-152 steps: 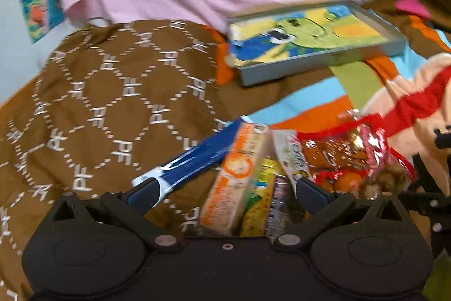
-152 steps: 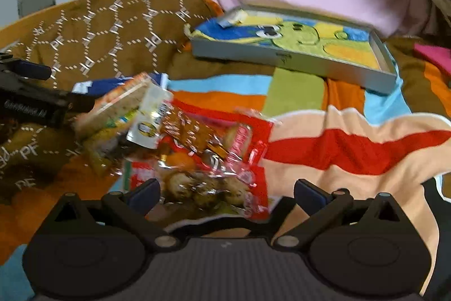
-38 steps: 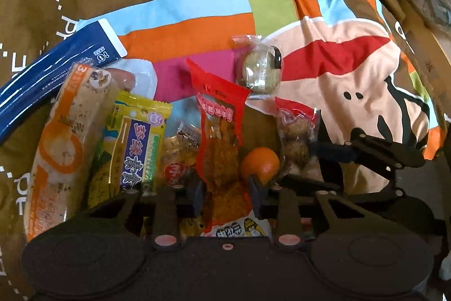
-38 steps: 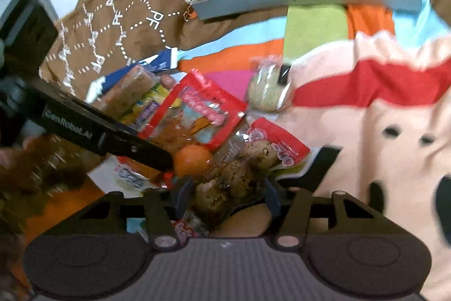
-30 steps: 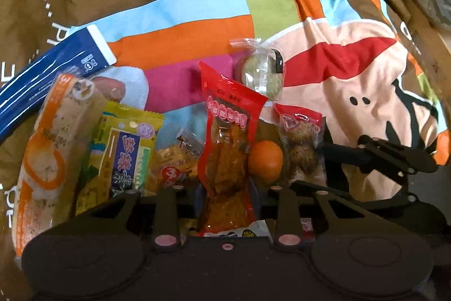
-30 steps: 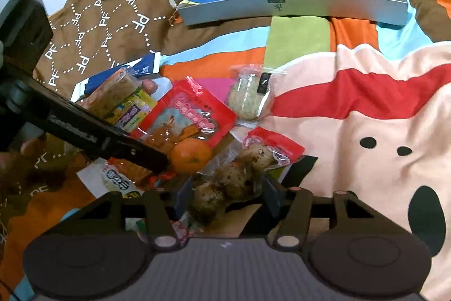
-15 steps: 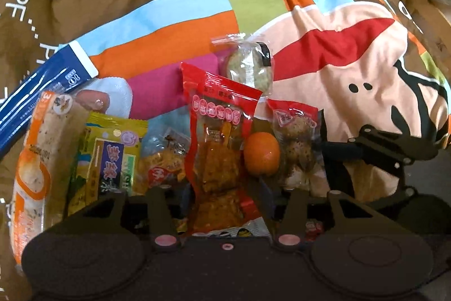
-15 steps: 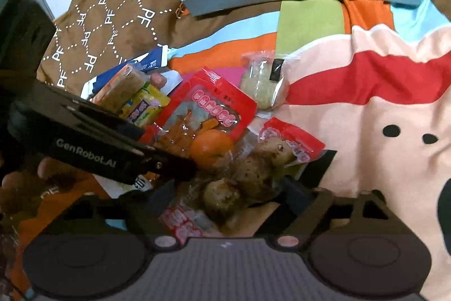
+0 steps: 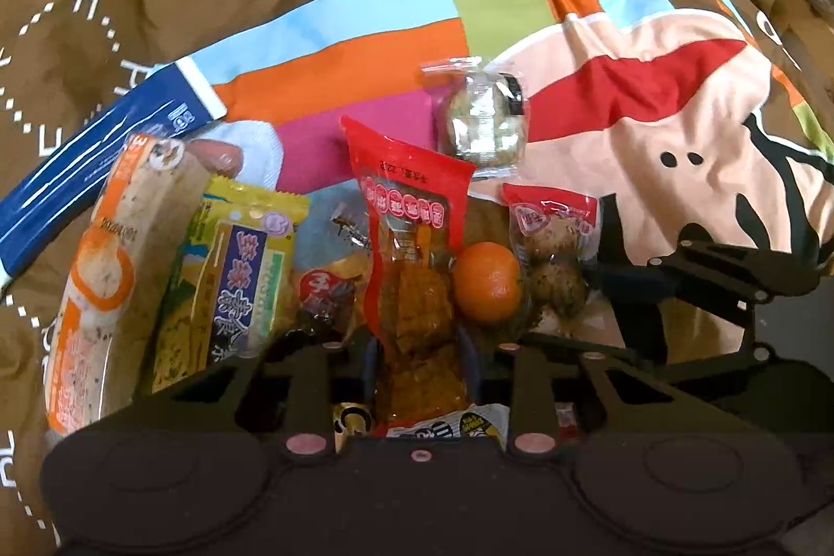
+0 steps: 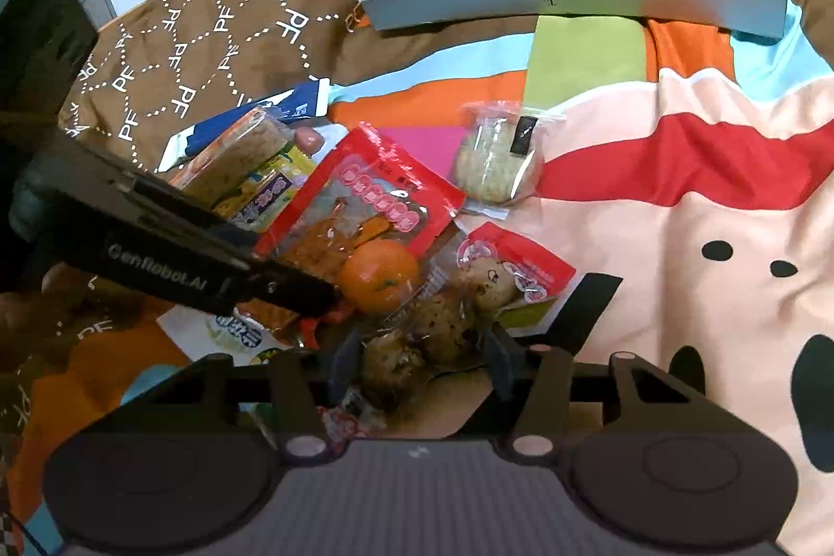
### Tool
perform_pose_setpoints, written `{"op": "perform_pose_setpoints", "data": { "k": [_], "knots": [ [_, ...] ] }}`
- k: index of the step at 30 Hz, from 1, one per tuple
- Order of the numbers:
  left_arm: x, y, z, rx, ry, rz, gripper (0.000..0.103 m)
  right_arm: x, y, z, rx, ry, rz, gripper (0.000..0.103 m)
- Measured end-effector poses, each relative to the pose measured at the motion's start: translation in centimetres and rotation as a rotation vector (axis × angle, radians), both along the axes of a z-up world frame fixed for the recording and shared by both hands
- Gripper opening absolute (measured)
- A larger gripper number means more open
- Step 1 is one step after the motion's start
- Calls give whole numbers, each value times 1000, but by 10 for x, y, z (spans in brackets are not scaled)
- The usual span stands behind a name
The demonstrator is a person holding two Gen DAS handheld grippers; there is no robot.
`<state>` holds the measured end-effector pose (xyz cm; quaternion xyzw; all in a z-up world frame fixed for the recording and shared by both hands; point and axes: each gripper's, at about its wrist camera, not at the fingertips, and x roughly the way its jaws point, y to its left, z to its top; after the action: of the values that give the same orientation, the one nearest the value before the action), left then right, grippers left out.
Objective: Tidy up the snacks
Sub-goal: 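Close the left tool on the red packet while the right tool grips the quail-egg packet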
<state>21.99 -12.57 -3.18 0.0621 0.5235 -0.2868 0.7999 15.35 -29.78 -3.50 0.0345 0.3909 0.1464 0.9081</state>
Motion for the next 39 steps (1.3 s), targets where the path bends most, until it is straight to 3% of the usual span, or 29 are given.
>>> {"op": "perform_pose_setpoints", "data": {
  "k": [3,11,15,18,23,28,39],
  "knots": [
    [1,-2,-2,10,6,24,32,5,4,-5,-12,3,10,60],
    [-1,-8,3,62,2,56,31,-5,13,1,-88,-48,38,52],
    [-5,-8,14,59,-20,85,19,-14,17,4,-146,-84,45,51],
    [-8,-9,20,68,-28,90,17,-18,16,9,-174,-115,32,50],
    [-12,-12,17,76,-44,97,17,-24,13,17,-166,-143,10,41],
    [-7,-12,9,38,-10,112,17,-28,7,20,-144,-148,-7,36],
    [-10,-22,5,70,-30,92,16,-20,-6,20,-51,-139,-39,30]
  ]
}}
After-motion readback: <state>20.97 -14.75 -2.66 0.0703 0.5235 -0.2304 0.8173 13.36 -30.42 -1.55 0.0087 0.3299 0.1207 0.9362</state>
